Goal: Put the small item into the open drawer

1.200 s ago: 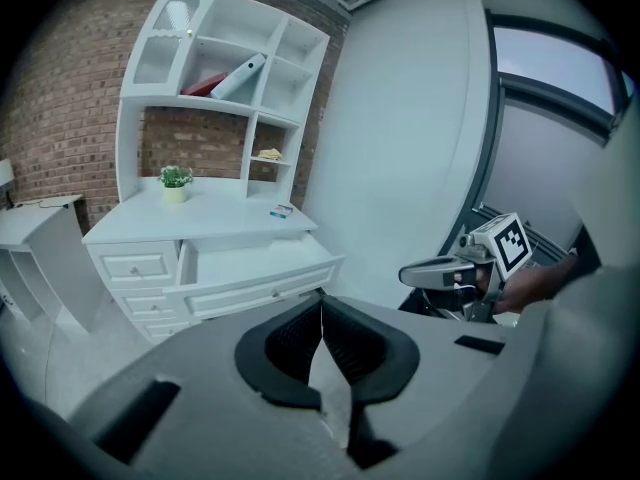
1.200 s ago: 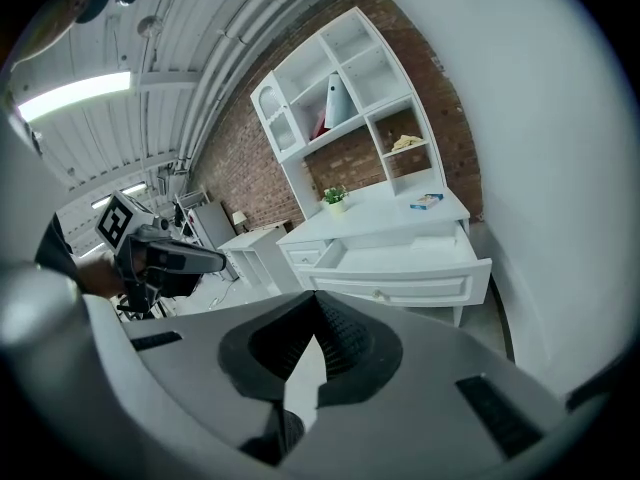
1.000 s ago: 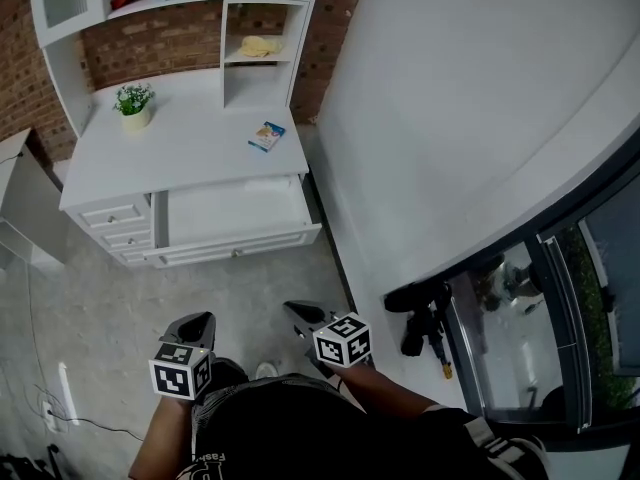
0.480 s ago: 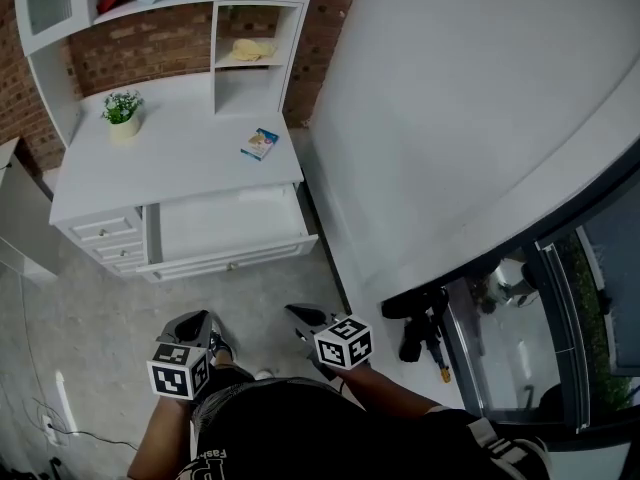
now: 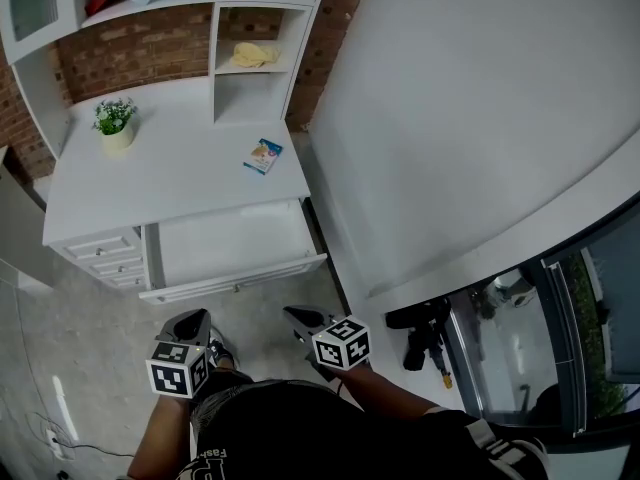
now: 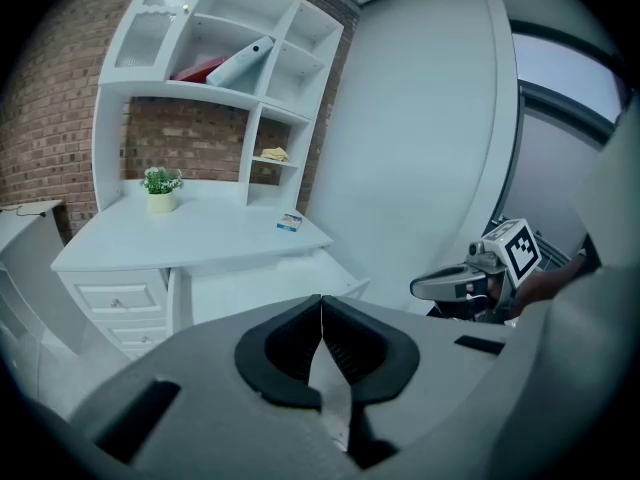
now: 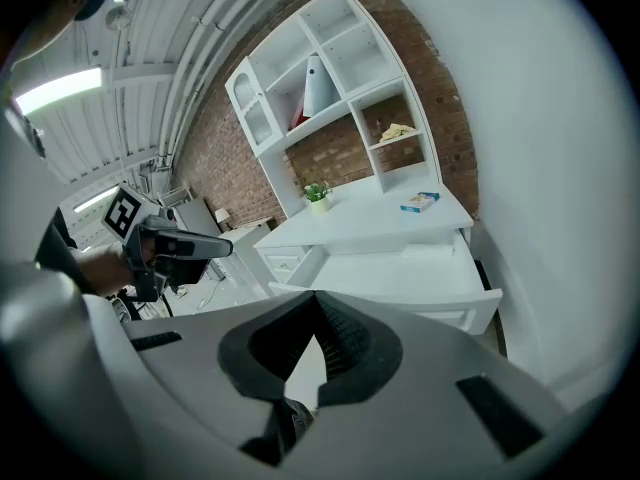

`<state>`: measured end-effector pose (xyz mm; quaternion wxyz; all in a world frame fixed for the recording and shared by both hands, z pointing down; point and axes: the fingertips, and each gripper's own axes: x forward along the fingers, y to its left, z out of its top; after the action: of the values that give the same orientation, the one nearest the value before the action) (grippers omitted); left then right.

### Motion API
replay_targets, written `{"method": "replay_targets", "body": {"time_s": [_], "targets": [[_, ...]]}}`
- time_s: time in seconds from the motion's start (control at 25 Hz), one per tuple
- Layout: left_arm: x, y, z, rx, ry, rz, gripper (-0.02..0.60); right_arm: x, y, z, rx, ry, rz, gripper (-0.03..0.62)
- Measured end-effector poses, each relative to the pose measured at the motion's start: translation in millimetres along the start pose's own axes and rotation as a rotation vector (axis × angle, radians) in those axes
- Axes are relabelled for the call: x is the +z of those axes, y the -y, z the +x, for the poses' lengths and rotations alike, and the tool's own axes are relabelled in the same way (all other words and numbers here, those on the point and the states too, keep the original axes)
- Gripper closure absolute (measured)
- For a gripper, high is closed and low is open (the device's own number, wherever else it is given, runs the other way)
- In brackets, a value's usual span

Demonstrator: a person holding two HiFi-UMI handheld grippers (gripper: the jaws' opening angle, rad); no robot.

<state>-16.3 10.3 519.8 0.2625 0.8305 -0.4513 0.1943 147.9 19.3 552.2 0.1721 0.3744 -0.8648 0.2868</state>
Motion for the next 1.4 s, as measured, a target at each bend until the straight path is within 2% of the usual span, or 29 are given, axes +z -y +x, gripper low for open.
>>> {"method": "replay_targets", "body": {"time_s": [0.4, 0.84, 1.12, 1.4], "targets": [[62, -80, 35, -0.030, -0.004, 0.022, 0.563, 70, 15, 74, -0.043, 0.010, 0.013, 0.589], [105, -165, 70, -0.093, -0.018, 0.047, 0.563, 130, 37, 147, -0.142, 0.041, 0.046, 0.589], [113, -199, 83, -0.118, -0.024, 0.046, 0.563, 158, 55, 167, -0.224, 0.049, 0.035, 0.589], [110, -218, 90, -0.107, -0.043, 0.018, 0.563, 180, 79, 184, -0.254, 0.038, 0.039, 0.589]]}}
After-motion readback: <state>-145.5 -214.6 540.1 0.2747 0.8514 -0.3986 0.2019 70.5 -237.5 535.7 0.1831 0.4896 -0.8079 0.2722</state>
